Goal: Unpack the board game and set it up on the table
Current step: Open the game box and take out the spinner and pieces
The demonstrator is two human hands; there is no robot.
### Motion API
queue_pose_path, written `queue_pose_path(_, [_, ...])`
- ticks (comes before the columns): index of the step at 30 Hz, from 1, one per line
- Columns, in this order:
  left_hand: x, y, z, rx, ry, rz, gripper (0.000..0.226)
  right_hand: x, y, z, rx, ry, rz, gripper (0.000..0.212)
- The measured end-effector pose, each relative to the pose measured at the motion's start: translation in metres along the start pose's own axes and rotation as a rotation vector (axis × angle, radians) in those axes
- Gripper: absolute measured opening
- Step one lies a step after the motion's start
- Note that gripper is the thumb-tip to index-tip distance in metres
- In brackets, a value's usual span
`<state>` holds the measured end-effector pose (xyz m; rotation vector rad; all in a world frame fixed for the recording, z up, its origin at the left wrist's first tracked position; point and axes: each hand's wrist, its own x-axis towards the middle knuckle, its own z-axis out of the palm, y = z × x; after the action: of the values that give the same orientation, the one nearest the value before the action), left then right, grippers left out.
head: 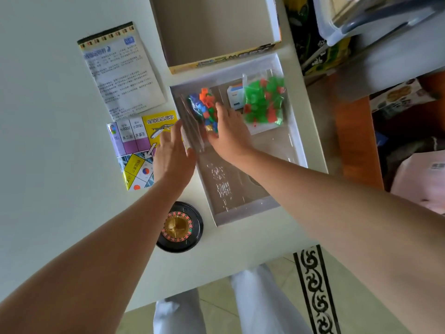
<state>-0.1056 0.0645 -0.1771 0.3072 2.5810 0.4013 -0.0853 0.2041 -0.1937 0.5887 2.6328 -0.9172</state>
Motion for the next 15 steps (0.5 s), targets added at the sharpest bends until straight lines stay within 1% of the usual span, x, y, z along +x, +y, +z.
queue_pose_path(2, [0.002,0.001,0.000,0.030,-0.005,0.023,0.061,0.006,-0.003,0.005,-0.062,-0.029,0.040,0.061])
queue_pose_path(4, [0.005,0.000,0.000,0.047,-0.022,0.020,0.059,0.010,-0.006,0.008,-0.099,-0.027,0.057,0.052])
queue_pose_path(6, [0.009,-0.001,0.000,0.043,-0.035,0.007,0.059,0.012,-0.009,0.009,-0.083,0.019,0.068,0.044])
queue_pose_path(9, [0.012,-0.003,-0.002,0.044,-0.065,0.013,0.060,0.008,-0.016,0.013,0.068,0.127,0.054,0.038])
queue_pose_path(10, [0.013,-0.004,-0.002,0.039,-0.075,0.019,0.060,0.006,-0.017,0.013,0.130,0.131,0.052,0.037])
queue_pose_path(13, [0.014,-0.006,-0.004,-0.007,-0.099,0.018,0.059,0.007,-0.017,0.010,0.312,0.044,0.138,0.040])
queue_pose_path(15, [0.016,-0.005,-0.004,-0.092,-0.085,0.005,0.054,0.008,-0.017,0.003,0.489,0.031,0.232,0.047])
